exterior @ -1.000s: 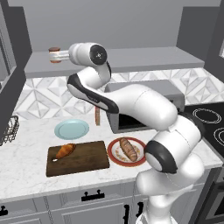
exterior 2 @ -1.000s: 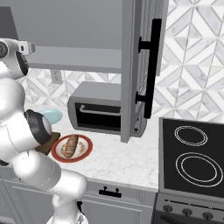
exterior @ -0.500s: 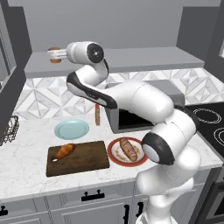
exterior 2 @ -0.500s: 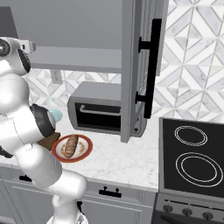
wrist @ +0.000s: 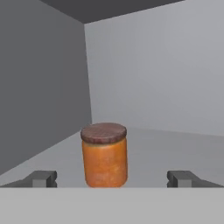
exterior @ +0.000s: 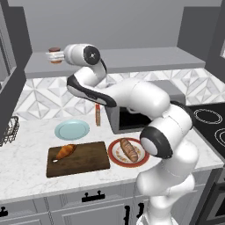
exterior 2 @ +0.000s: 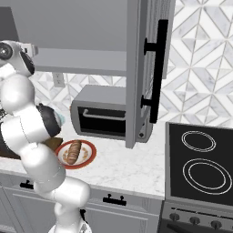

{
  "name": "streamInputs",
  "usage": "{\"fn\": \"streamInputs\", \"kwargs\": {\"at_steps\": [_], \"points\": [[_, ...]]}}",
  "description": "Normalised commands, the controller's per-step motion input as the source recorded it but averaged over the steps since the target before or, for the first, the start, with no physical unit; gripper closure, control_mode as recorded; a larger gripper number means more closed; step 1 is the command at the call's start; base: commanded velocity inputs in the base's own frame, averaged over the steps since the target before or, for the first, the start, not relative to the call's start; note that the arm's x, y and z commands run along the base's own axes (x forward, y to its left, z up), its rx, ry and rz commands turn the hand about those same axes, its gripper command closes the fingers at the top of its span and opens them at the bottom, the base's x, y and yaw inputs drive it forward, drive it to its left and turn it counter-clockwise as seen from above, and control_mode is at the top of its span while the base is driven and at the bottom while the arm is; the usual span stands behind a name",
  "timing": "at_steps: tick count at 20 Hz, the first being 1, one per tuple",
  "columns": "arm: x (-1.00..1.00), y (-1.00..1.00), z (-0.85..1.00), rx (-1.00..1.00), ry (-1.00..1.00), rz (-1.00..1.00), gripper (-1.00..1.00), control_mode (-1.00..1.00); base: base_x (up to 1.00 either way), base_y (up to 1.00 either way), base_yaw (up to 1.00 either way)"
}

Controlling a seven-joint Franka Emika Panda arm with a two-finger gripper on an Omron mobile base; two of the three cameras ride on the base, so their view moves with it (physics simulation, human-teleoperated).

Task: From the different types of pastries on the counter, select a croissant and place it on the cutting board. Then retrieve a jar of jam from the cabinet and place it alongside the croissant on the cutting board.

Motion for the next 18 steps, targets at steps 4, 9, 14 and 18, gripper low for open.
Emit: {"fn": "streamInputs", "kwargs": {"at_steps": [4, 9, 14, 18], "points": [[0.22, 0.14, 0.0, 0.0, 0.0, 0.0, -1.0, -1.0, 0.0, 0.0, 0.0], [0.0, 0.3, 0.0, 0.0, 0.0, 0.0, -1.0, -1.0, 0.0, 0.0, 0.0], [0.0, 0.0, 0.0, 0.0, 0.0, 0.0, -1.0, -1.0, 0.0, 0.0, 0.0], [0.03, 0.0, 0.0, 0.0, 0.0, 0.0, -1.0, -1.0, 0.0, 0.0, 0.0]]}}
